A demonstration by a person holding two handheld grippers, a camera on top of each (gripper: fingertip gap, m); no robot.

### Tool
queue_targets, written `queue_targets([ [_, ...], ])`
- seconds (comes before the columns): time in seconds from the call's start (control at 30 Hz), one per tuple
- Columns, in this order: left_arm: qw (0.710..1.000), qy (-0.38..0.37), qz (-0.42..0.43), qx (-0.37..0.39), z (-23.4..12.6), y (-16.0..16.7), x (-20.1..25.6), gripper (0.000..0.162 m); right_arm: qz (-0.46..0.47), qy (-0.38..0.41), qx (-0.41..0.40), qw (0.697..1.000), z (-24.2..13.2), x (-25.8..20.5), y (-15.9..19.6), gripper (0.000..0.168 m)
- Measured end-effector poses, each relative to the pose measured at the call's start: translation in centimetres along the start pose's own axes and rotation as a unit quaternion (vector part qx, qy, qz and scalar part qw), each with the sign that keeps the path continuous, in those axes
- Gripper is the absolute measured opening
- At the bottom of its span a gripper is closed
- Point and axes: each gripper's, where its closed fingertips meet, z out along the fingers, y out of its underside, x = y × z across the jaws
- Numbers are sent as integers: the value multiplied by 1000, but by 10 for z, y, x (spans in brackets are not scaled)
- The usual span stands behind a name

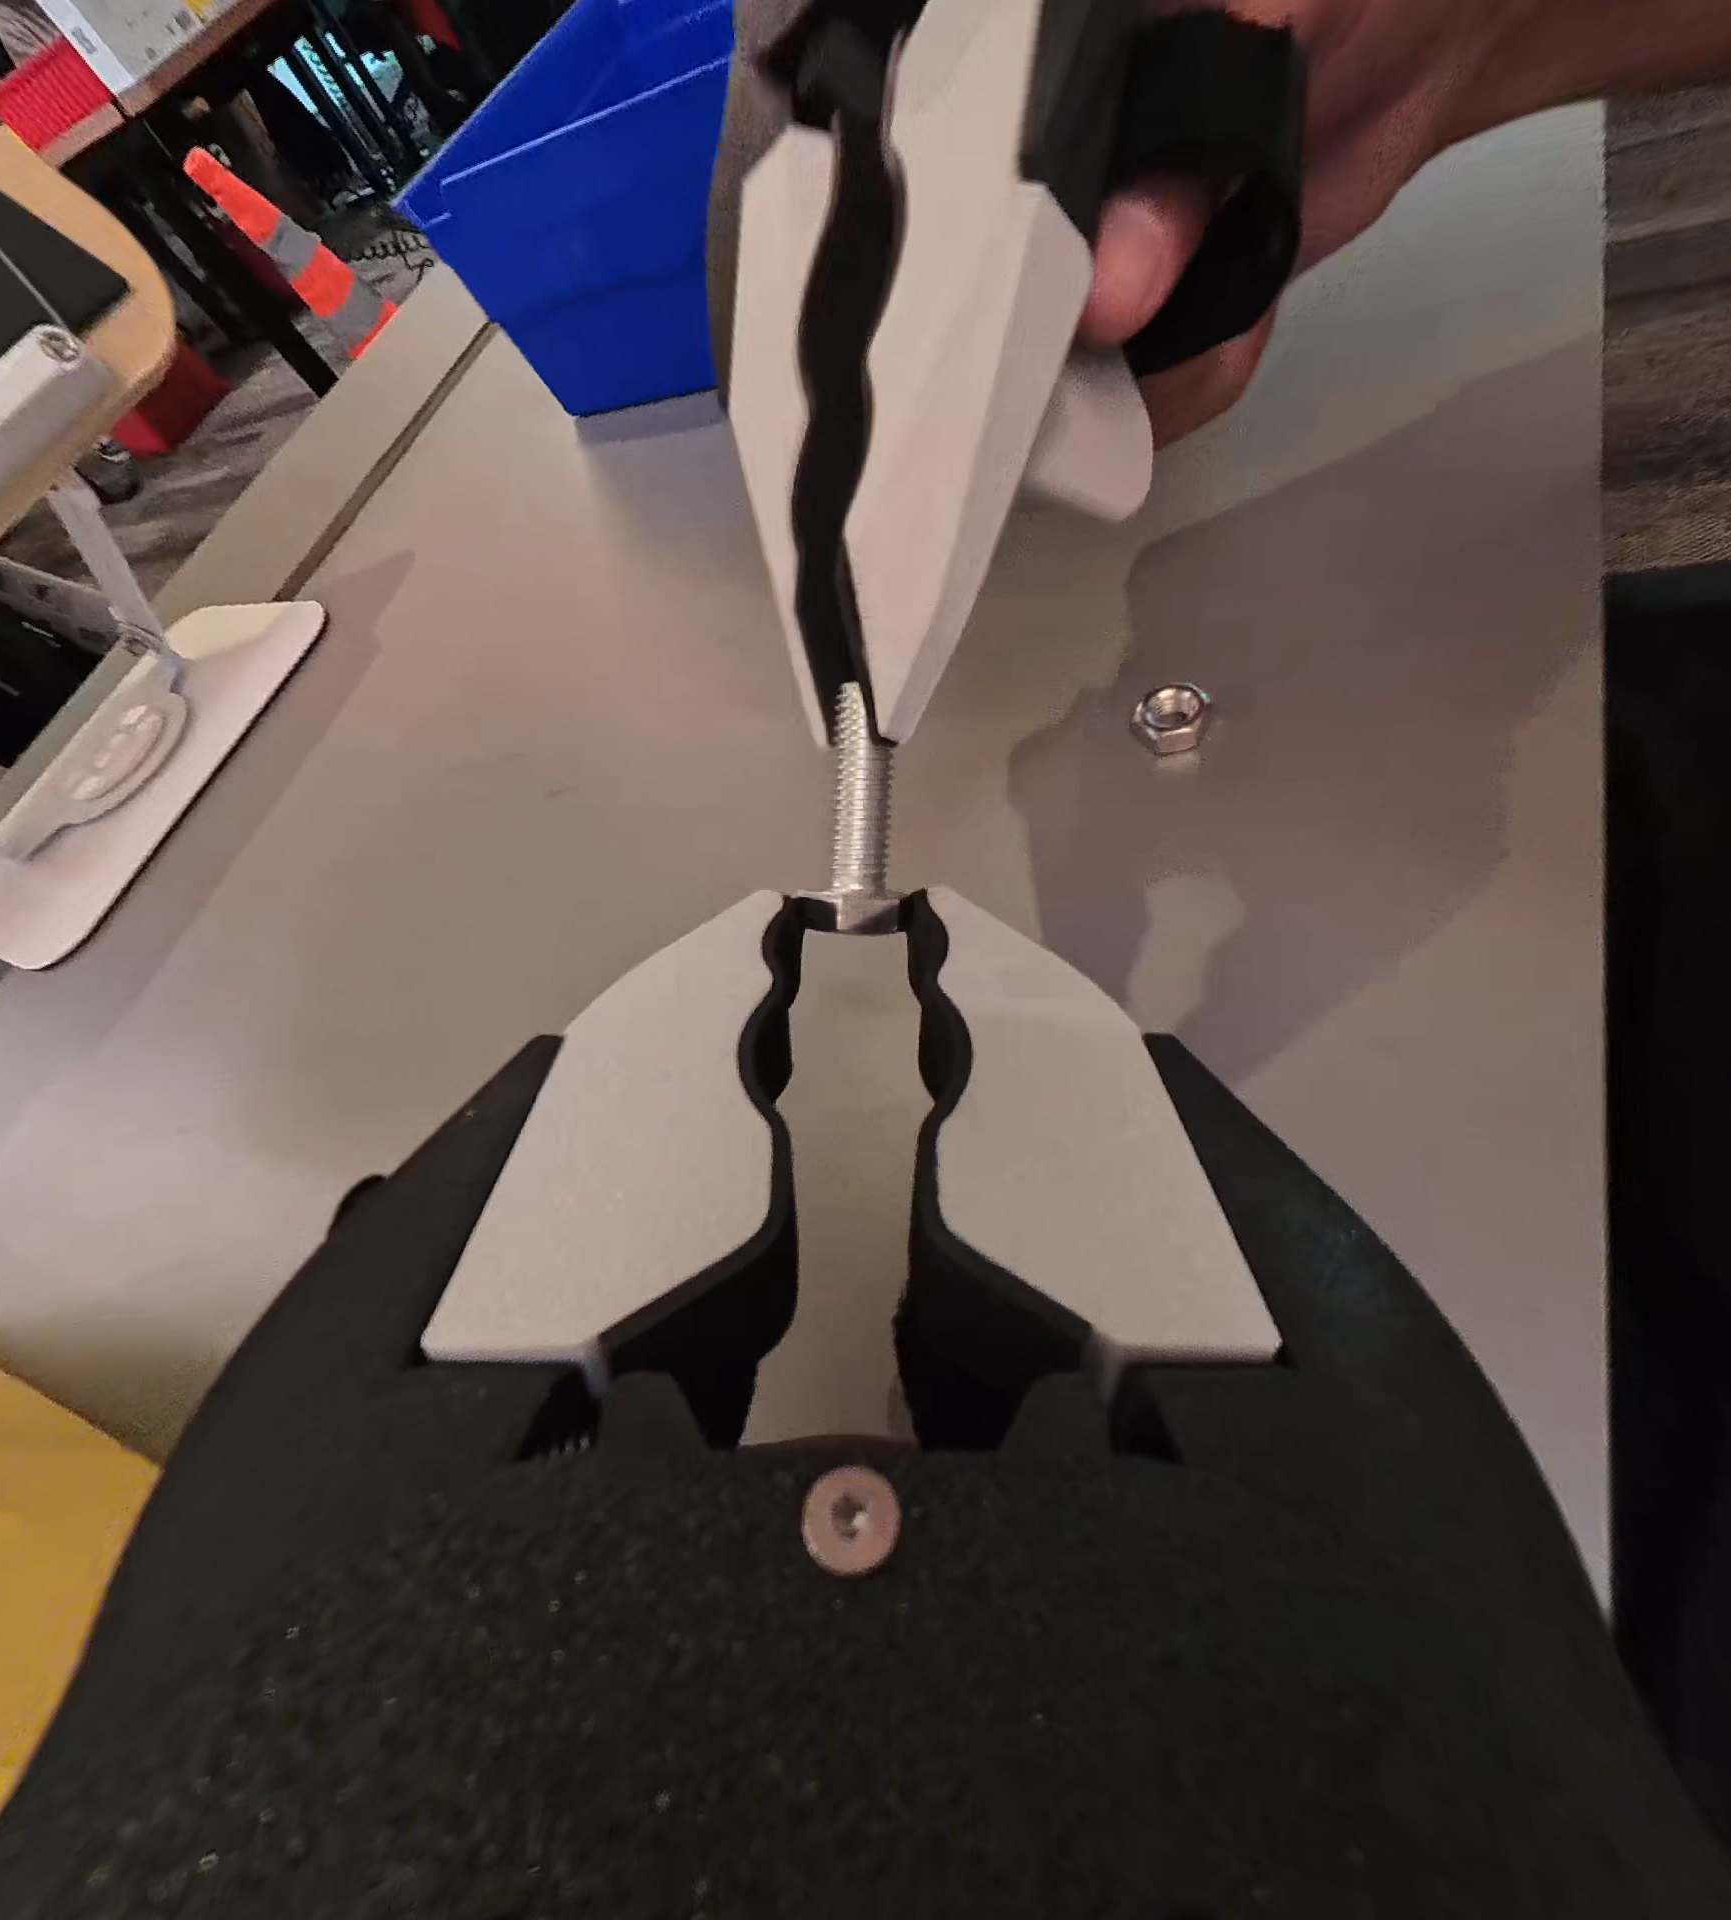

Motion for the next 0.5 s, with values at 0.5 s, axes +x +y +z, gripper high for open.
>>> queue_targets([
  [0.5, 988, 60, -103, 95, -15, -35, 8, 18, -64, -18, 87, 994, -8, -20, -26, 24],
])
